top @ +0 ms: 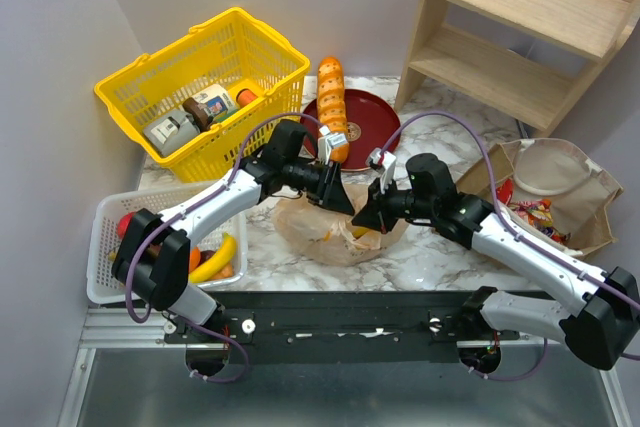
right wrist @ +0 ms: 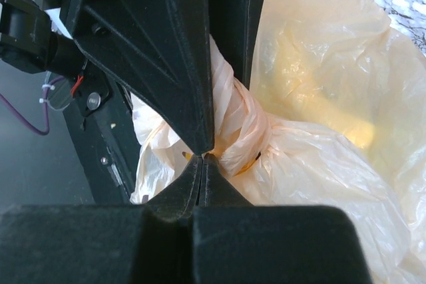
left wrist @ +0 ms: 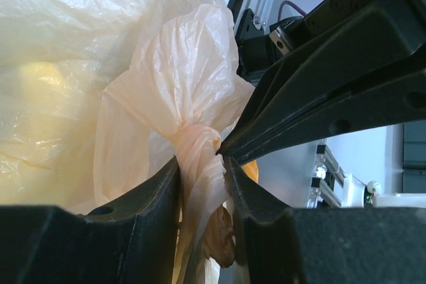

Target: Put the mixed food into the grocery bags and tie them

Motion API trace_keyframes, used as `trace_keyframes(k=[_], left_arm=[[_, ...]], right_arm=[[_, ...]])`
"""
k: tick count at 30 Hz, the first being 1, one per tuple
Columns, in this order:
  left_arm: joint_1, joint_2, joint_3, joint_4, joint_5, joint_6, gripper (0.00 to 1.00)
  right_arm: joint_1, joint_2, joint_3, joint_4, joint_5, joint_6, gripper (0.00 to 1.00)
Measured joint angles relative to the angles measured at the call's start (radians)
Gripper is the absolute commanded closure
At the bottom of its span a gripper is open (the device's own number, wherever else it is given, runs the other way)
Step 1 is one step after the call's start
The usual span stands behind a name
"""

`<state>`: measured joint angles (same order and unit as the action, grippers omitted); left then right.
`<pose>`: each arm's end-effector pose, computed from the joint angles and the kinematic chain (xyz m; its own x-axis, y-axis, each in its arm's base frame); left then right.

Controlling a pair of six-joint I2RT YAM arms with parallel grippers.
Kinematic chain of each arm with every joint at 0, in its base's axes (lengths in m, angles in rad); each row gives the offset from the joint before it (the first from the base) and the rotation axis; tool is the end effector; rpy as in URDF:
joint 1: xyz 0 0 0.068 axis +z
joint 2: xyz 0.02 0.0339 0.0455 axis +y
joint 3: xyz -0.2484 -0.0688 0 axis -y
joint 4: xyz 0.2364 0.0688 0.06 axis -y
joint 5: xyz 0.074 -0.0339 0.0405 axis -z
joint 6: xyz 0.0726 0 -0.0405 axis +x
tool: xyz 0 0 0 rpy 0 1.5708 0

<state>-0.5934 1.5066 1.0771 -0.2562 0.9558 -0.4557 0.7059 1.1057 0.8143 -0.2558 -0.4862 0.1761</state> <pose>0.2435 -0.2357 0.2441 -0.8440 0.2630 -0.4674 0.5293 0.2679 -0.8050 0.1837 0.2011 0.2532 -0.5435 -0.2598 -0.7982 -0.7943 0.4667 0.3890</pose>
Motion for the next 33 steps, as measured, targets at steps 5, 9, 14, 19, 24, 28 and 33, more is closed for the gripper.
trace_keyframes(k=[5,9,14,19,24,28,33], left_arm=[[0.0,0.001,0.0,0.034,0.0,-0.032,0.83],[-0.003,0.004,0.0,0.048,-0.001,-0.042,1.0],[-0.009,0.004,0.0,0.051,-0.005,-0.018,1.0],[-0.009,-0.011,0.018,0.002,-0.044,0.074,1.0],[-0.011,-0.085,0.022,-0.052,-0.106,0.18,1.0],[-0.011,-0.156,0.017,-0.067,-0.161,0.252,1.0],[-0.033,-0.236,-0.01,-0.069,-0.239,0.346,1.0]], right_arm=[[0.0,0.003,0.0,0.0,-0.006,-0.013,0.99],[0.0,0.003,0.001,-0.001,-0.008,-0.02,0.76],[0.002,0.002,0.011,-0.024,-0.023,-0.013,0.29],[0.003,-0.043,0.052,-0.063,-0.012,-0.01,0.2],[-0.1,-0.08,0.129,-0.076,-0.037,0.012,0.28],[-0.206,-0.047,0.161,-0.071,-0.075,0.03,0.29],[-0.22,0.062,0.189,-0.044,-0.179,0.011,0.2]])
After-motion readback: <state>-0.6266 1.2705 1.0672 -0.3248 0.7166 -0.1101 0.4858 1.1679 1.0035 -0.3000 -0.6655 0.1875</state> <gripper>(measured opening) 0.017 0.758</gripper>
